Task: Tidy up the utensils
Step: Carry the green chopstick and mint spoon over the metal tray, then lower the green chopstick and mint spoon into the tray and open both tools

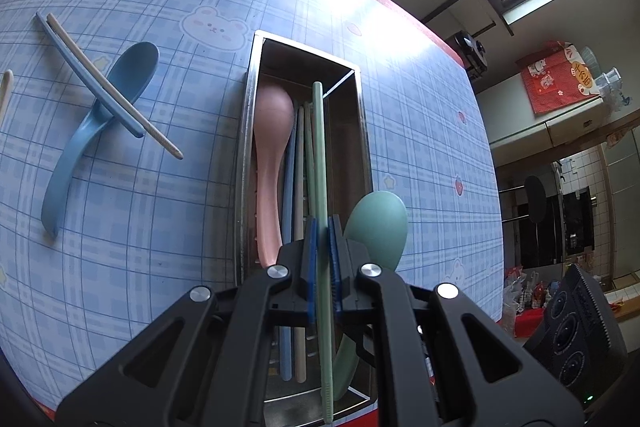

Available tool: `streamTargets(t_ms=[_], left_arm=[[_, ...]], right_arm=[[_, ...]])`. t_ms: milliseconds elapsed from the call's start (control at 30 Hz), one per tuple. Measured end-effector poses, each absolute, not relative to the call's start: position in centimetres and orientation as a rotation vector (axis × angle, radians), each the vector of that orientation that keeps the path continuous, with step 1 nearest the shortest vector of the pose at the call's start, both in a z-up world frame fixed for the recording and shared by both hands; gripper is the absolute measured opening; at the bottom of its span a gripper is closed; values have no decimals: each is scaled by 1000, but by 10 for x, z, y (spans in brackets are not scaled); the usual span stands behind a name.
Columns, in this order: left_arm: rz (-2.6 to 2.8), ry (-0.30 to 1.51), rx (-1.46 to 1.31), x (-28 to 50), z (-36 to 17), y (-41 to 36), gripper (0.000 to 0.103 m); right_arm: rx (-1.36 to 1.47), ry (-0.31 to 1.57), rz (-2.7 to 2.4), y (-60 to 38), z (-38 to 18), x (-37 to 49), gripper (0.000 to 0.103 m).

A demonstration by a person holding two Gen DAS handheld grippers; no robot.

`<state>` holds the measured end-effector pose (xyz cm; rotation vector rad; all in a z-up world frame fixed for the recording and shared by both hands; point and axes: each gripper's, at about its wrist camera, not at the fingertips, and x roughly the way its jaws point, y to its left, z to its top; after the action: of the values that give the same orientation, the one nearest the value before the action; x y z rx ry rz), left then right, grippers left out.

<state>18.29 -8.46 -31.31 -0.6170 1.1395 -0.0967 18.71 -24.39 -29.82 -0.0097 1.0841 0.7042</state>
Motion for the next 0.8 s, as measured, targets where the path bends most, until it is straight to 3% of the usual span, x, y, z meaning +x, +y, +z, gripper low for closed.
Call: streamTargets(t_ms=[500, 533, 600, 733, 800], left_arm=[[-63, 1186, -553, 206, -321, -104, 10], [-62, 1182, -561, 206, -319, -104, 12], [-80, 1157, -603, 204, -312, -101, 30], [-98, 1081, -587, 193, -286, -92, 38], [-89, 1039, -570, 187, -273, -84, 49]], right_arm=[[5, 1095, 715, -245, -310, 187, 9], [20, 1088, 720, -247, -308, 187, 9], [50, 1079, 728, -252, -303, 188, 12], [102, 1023, 726, -264, -287, 186, 26], [119, 997, 715, -270, -280, 183, 35]])
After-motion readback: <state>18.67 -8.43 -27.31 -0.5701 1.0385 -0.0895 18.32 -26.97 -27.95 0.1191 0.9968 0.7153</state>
